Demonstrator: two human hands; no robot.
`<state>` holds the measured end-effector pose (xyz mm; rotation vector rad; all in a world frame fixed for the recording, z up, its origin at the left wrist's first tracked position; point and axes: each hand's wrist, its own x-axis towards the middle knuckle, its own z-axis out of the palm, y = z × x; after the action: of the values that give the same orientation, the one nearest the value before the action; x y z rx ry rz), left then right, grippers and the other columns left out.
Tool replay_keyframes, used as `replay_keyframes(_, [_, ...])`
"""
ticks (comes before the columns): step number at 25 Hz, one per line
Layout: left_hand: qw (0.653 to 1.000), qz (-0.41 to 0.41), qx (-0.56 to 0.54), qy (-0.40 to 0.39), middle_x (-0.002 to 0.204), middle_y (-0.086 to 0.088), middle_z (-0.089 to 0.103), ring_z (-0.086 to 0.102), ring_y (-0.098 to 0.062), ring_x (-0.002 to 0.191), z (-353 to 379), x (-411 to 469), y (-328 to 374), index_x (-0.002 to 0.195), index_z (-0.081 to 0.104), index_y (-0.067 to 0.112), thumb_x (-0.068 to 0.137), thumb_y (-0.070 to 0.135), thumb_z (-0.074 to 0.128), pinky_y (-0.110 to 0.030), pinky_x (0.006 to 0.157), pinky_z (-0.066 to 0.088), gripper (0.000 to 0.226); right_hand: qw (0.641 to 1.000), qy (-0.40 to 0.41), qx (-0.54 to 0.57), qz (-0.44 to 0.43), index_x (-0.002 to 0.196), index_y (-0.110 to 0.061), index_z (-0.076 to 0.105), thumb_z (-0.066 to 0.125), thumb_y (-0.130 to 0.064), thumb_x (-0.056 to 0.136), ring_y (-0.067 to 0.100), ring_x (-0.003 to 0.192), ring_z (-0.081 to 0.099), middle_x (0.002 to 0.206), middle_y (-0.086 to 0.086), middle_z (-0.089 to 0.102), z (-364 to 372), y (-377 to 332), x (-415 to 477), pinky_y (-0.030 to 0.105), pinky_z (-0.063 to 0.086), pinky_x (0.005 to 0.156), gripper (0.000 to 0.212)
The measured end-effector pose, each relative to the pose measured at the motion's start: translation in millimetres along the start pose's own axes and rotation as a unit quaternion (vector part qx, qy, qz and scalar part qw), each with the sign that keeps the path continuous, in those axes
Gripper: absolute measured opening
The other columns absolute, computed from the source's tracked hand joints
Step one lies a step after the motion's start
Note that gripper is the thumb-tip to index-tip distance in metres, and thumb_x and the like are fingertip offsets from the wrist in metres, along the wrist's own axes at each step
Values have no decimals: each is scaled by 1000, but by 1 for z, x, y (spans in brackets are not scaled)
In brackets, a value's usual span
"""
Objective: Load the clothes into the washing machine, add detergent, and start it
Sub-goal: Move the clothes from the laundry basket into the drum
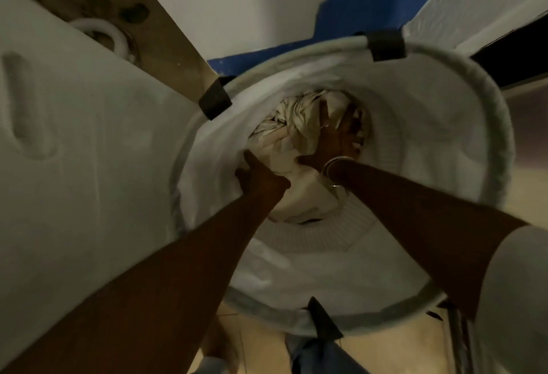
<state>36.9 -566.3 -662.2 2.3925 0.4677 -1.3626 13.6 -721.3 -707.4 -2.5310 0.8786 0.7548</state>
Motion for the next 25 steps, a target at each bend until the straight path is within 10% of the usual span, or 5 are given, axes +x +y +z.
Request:
replay_keyframes(5, [990, 75, 94, 79, 163, -20, -4, 6, -39, 150, 33, 64, -6, 151, -28, 20, 55, 51, 91, -49, 120, 14, 156, 999, -36, 25, -17, 156, -33, 0, 82, -63, 59, 51, 146, 3, 161, 25, -11, 49, 30, 48, 64, 15, 117, 131])
replay_keyframes(11, [981, 42, 169, 82, 163, -15, 11, 14, -35, 150, 31, 97, -18, 156, -4, 10, 51, 57, 90, -49, 120, 17, 150, 997, 44, 41, -40, 141, -31, 49, 59, -39, 91, 38, 133, 44, 153, 16, 37, 68, 37, 48, 44, 40, 109, 52])
replay_keyframes(16, [959, 214, 83, 167, 132, -14, 61, 56, -32, 125, 34, 49, -20, 135, 54, 9, 74, 44, 77, -42, 106, 44, 74, 993, 2, 118, 28, 142, -17, 49, 74, -34, 83, 31, 139, 39, 147, 10, 47, 27, 49, 0, 34, 35, 111, 66])
replay_keyframes(20, [965, 230, -13, 124, 137, -1, 58, 53, -21, 127, 11, -46, 3, 135, 54, 25, 89, 48, 66, -32, 109, 39, 53, 960, 96, 245, 94, 141, -17, 45, 56, -32, 96, 25, 137, 42, 143, 5, 50, -29, 27, -70, 30, 32, 110, 48])
replay_keyframes(25, [986, 69, -155, -8, 153, -10, 40, 41, -32, 139, -37, -141, 12, 147, 38, 22, 90, 49, 54, -43, 118, 30, 66, 938, -14, 301, 170, 143, -11, 44, 69, -40, 87, 34, 132, 47, 144, 14, 50, -84, 15, -144, 42, 38, 110, 67])
